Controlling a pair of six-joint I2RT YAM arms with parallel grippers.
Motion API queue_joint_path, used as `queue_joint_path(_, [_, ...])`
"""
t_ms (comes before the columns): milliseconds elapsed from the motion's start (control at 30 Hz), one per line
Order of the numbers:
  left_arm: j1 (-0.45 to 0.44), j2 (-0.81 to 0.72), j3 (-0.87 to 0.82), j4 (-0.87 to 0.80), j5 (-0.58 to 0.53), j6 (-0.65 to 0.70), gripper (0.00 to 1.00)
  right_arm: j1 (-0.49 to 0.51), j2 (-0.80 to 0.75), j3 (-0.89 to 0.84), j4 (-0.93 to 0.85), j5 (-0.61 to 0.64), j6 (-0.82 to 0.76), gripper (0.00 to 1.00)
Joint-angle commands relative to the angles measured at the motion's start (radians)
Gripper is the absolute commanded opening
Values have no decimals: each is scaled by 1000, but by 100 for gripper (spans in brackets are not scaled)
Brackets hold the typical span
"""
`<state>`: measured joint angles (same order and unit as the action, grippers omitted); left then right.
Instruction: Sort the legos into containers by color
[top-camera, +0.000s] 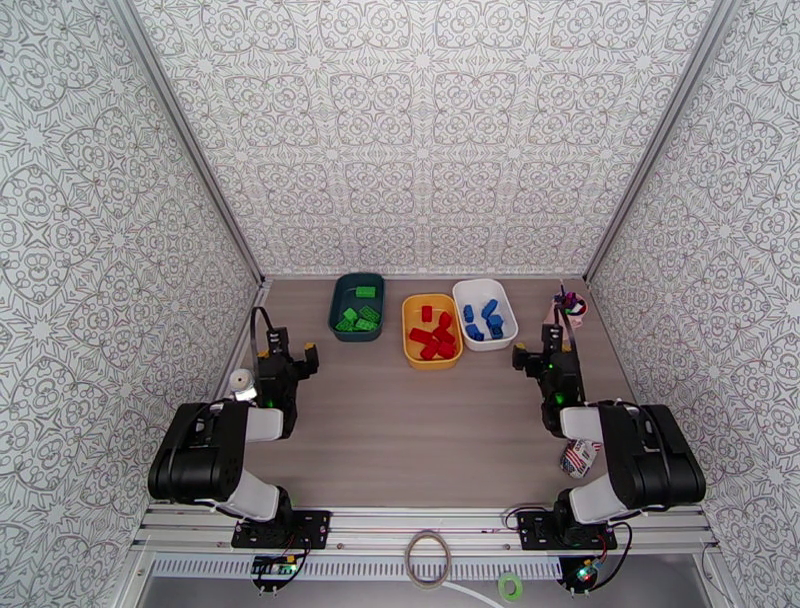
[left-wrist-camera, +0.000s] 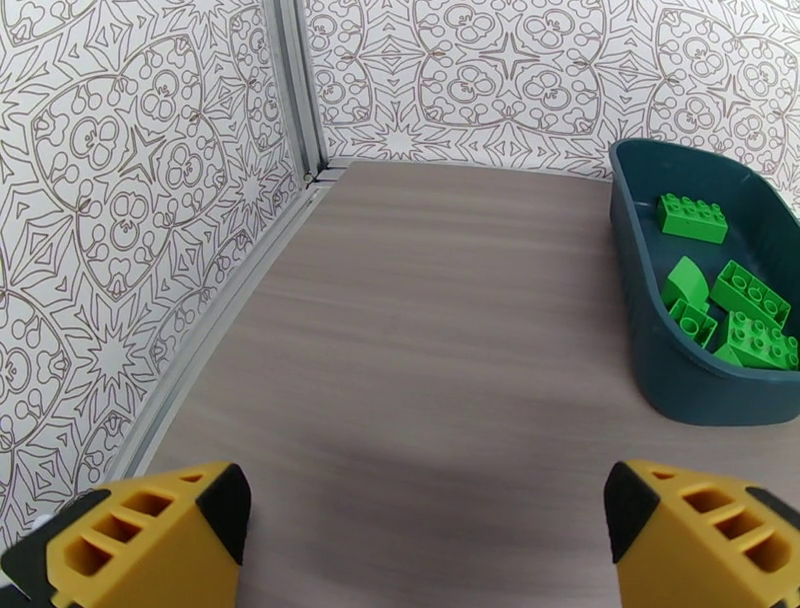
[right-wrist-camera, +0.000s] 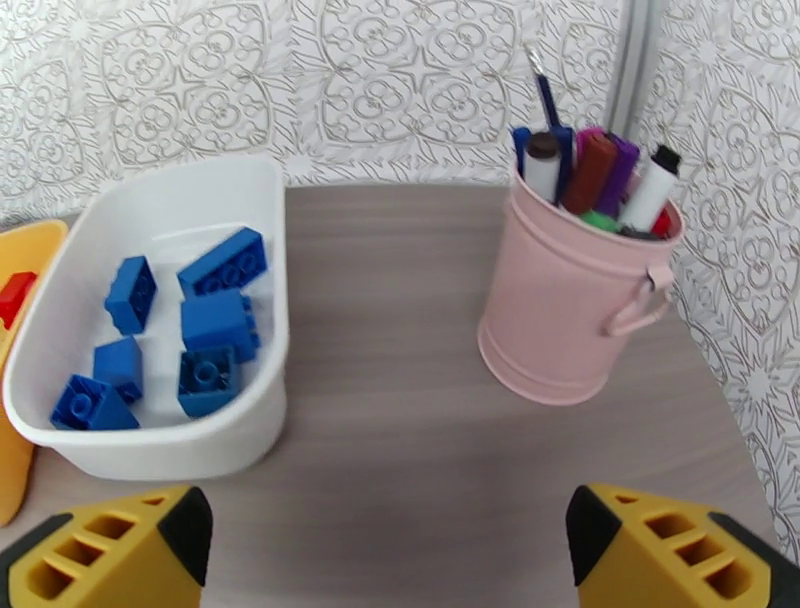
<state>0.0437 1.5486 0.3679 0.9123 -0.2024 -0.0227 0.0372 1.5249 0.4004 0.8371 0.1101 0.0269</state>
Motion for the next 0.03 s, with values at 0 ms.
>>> queue_joint_path(0, [-5,-1,13,-9,2,0,99,-11,-9,-8,18,-43,-12,99])
